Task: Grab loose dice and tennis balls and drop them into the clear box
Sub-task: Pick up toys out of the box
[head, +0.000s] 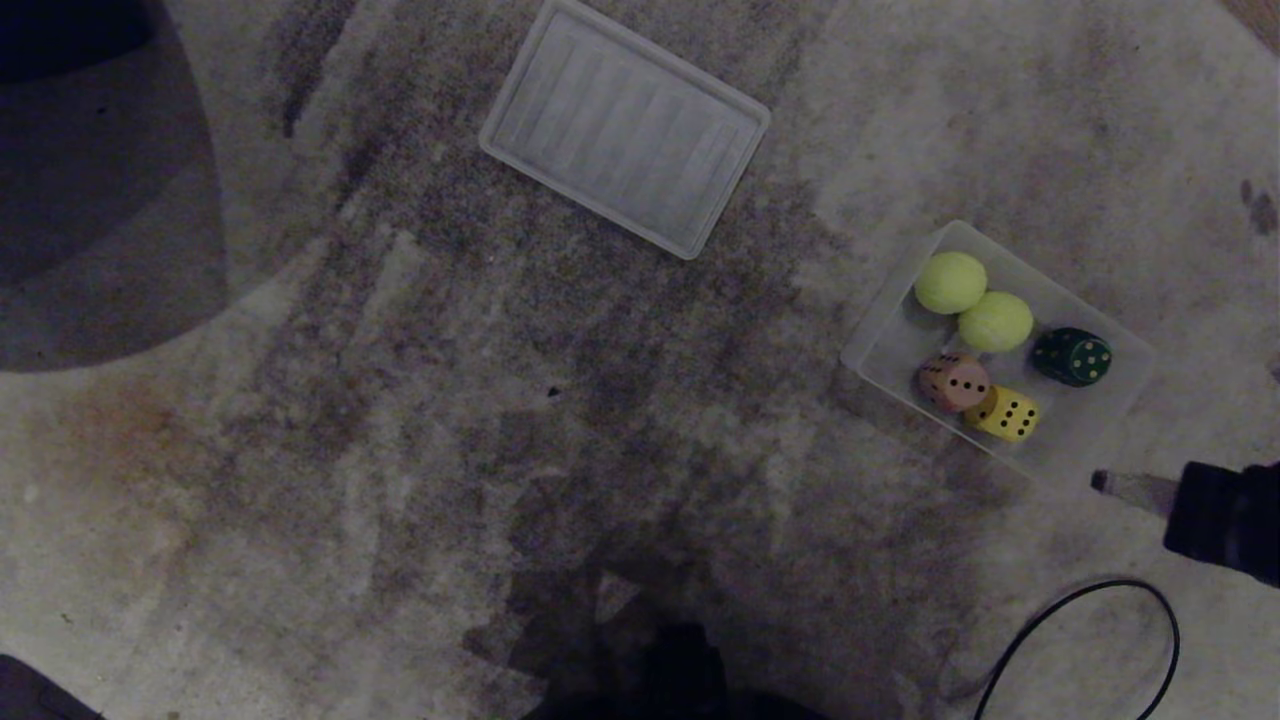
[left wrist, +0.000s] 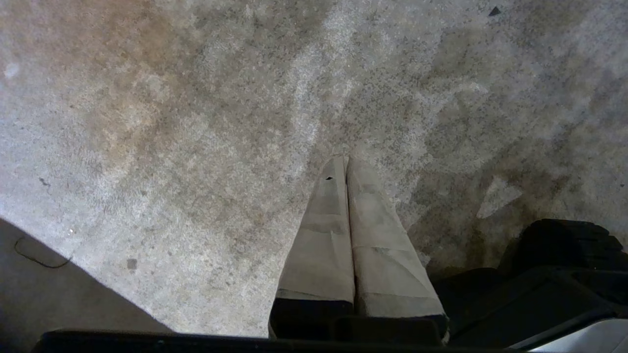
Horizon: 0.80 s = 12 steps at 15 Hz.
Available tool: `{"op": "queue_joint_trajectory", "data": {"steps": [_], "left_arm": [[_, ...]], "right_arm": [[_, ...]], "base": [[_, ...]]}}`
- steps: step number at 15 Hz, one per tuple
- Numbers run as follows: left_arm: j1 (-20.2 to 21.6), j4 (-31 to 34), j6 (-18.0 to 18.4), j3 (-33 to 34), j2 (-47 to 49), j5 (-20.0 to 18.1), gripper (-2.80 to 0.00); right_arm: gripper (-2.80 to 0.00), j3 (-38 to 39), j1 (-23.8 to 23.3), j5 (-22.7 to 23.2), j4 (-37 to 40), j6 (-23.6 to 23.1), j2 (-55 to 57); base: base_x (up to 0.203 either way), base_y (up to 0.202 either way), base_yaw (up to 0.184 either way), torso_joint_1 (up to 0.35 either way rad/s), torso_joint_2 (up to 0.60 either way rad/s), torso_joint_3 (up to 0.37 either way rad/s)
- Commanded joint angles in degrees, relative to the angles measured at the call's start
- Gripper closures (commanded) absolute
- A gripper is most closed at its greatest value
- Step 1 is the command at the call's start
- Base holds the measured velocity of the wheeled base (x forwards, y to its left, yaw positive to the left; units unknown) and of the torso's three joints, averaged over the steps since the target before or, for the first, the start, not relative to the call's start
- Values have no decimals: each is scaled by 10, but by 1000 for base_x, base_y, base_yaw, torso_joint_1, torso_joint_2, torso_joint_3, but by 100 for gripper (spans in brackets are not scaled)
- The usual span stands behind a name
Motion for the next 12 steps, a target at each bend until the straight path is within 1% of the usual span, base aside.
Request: {"op": "queue_joint_trajectory", "data": {"steps": [1, 3, 5, 7, 9, 10, 11, 12], "left_arm": [[0, 0, 0, 1, 0, 0, 0], [0, 0, 0, 1, 0, 0, 0], [0, 0, 0, 1, 0, 0, 0], [0, 0, 0, 1, 0, 0, 0], [0, 0, 0, 1, 0, 0, 0], [0, 0, -1, 1, 0, 0, 0], [0, 0, 0, 1, 0, 0, 0], [0, 0, 0, 1, 0, 0, 0]], "right_arm": [[0, 23, 1, -7, 117, -5, -188], [0, 48, 1, -21, 199, -13, -297], [0, 89, -1, -41, 239, -24, -389], [0, 136, -9, -64, 256, -44, -463], [0, 180, -33, -80, 263, -75, -525], [0, 201, -42, -89, 262, -90, -537], [0, 214, -45, -111, 250, -96, -540], [0, 219, -46, -116, 246, -100, -553]], "base": [[0, 0, 0, 0, 0, 0], [0, 0, 0, 0, 0, 0], [0, 0, 0, 0, 0, 0], [0, 0, 0, 0, 0, 0], [0, 0, 0, 0, 0, 0], [0, 0, 0, 0, 0, 0], [0, 0, 0, 0, 0, 0], [0, 0, 0, 0, 0, 0]]}}
